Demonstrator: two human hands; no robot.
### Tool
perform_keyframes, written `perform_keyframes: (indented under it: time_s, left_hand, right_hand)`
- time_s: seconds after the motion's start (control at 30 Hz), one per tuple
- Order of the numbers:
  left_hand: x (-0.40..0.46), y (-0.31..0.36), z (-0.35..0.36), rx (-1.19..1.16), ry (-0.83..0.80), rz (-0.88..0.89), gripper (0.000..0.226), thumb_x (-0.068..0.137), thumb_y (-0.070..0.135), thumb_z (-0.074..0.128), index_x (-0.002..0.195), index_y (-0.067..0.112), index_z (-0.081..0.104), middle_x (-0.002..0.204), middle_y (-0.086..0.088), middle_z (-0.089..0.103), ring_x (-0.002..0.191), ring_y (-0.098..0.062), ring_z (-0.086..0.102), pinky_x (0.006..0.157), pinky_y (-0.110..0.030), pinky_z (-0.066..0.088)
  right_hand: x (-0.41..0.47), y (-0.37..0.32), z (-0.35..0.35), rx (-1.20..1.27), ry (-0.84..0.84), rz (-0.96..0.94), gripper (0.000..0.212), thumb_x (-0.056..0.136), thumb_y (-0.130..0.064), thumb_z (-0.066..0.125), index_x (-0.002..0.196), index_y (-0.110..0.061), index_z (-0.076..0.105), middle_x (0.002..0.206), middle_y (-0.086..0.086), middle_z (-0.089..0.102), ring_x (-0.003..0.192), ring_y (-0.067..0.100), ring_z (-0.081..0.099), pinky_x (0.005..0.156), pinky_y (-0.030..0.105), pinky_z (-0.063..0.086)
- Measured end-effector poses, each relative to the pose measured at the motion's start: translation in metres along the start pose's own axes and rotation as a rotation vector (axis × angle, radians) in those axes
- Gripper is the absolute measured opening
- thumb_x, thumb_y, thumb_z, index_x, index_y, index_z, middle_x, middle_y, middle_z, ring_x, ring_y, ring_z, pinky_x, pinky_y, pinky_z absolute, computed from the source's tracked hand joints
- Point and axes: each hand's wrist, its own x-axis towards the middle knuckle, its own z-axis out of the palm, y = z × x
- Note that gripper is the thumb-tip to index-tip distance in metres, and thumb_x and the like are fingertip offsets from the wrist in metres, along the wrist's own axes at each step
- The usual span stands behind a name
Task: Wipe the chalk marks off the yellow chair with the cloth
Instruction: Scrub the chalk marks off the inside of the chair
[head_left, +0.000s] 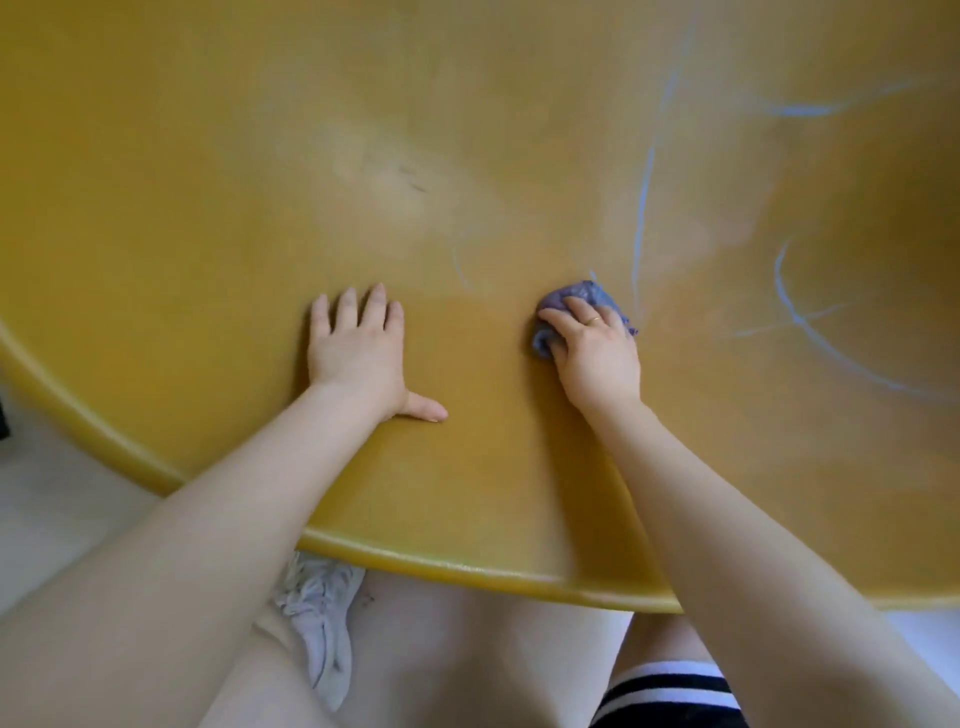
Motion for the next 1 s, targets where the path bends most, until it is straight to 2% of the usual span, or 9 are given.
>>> perform_keyframes:
  time_s: [0.13, 0.23, 0.3, 0.47, 0.57, 0.67, 0.77, 0.87, 1.0]
  left_hand:
    - [-0.006, -0.01, 0.01, -0.04, 0.063, -0.012, 0.116, 0.062, 0.084, 0.05, 0.15, 0.02, 0.01, 0.158, -0.002, 0.001, 0.145, -0.023, 0.002, 0.116, -0.042, 0.004]
    - [0.004, -0.019, -0.001, 0.008, 0.134, 0.09, 0.102, 0.062, 0.076, 0.06, 0.141, 0.018, 0.031, 0.149, -0.005, 0.025, 0.137, -0.024, 0.024, 0.109, -0.036, 0.024]
    - [0.011, -0.027, -0.007, 0.062, 0.162, 0.173, 0.093, 0.062, 0.072, 0.063, 0.134, 0.018, 0.038, 0.138, -0.003, 0.035, 0.129, -0.022, 0.032, 0.1, -0.032, 0.033]
    - [0.013, -0.032, -0.005, 0.066, 0.153, 0.209, 0.088, 0.065, 0.069, 0.063, 0.133, 0.019, 0.037, 0.135, -0.001, 0.036, 0.128, -0.021, 0.032, 0.1, -0.032, 0.032]
    - [0.016, -0.028, -0.006, 0.041, 0.151, 0.207, 0.085, 0.063, 0.068, 0.065, 0.127, 0.017, 0.041, 0.131, -0.003, 0.038, 0.125, -0.023, 0.034, 0.1, -0.034, 0.032]
    - [0.017, -0.027, -0.006, 0.035, 0.14, 0.21, 0.086, 0.063, 0.069, 0.065, 0.127, 0.015, 0.041, 0.132, -0.003, 0.038, 0.125, -0.023, 0.034, 0.102, -0.035, 0.03]
    - [0.017, -0.026, -0.006, 0.023, 0.135, 0.203, 0.089, 0.062, 0.069, 0.065, 0.128, 0.015, 0.04, 0.133, -0.003, 0.037, 0.126, -0.023, 0.033, 0.104, -0.035, 0.028]
    - [0.018, -0.024, -0.005, 0.03, 0.139, 0.18, 0.104, 0.061, 0.07, 0.065, 0.139, 0.011, 0.029, 0.142, -0.004, 0.031, 0.131, -0.024, 0.029, 0.108, -0.036, 0.025]
    - [0.022, -0.025, -0.005, 0.04, 0.088, 0.142, 0.128, 0.061, 0.071, 0.066, 0.149, 0.005, 0.0, 0.157, -0.009, 0.0, 0.144, -0.026, 0.007, 0.116, -0.037, 0.01]
  right_hand:
    - [0.01, -0.031, 0.013, -0.003, 0.064, 0.12, 0.032, 0.091, -0.011, 0.043, 0.12, -0.016, 0.056, 0.134, 0.006, 0.049, 0.117, 0.033, 0.041, 0.087, 0.04, 0.038]
    - [-0.011, -0.069, 0.017, 0.076, 0.14, -0.132, 0.027, 0.077, -0.014, 0.049, 0.096, -0.014, 0.068, 0.109, 0.008, 0.066, 0.092, 0.034, 0.059, 0.068, 0.039, 0.052]
    - [-0.022, -0.086, 0.018, 0.142, 0.118, -0.295, 0.03, 0.075, -0.021, 0.045, 0.092, -0.017, 0.07, 0.103, 0.005, 0.069, 0.087, 0.032, 0.062, 0.065, 0.036, 0.053]
    - [0.005, -0.082, 0.018, 0.164, 0.109, -0.425, 0.032, 0.077, -0.022, 0.047, 0.098, -0.019, 0.071, 0.106, 0.004, 0.07, 0.092, 0.031, 0.064, 0.07, 0.036, 0.055]
    - [0.047, -0.085, 0.017, 0.132, 0.115, -0.275, 0.03, 0.083, -0.013, 0.055, 0.11, -0.019, 0.066, 0.121, 0.005, 0.063, 0.109, 0.033, 0.057, 0.08, 0.038, 0.052]
    - [0.079, -0.094, 0.01, 0.123, 0.093, -0.141, 0.041, 0.092, -0.011, 0.042, 0.13, -0.024, 0.048, 0.137, -0.004, 0.049, 0.125, 0.024, 0.039, 0.085, 0.035, 0.045]
    - [0.078, -0.094, 0.008, 0.187, 0.04, -0.065, 0.054, 0.09, -0.008, 0.038, 0.14, -0.027, 0.032, 0.137, -0.003, 0.046, 0.127, 0.021, 0.035, 0.086, 0.031, 0.04]
    - [0.047, -0.09, 0.015, 0.18, 0.031, -0.241, 0.051, 0.082, -0.011, 0.04, 0.131, -0.022, 0.051, 0.133, -0.001, 0.054, 0.124, 0.026, 0.045, 0.092, 0.042, 0.045]
    - [-0.013, -0.087, 0.016, 0.217, 0.081, -0.402, 0.048, 0.072, -0.025, 0.043, 0.114, -0.021, 0.065, 0.114, -0.003, 0.067, 0.093, 0.024, 0.056, 0.075, 0.031, 0.039]
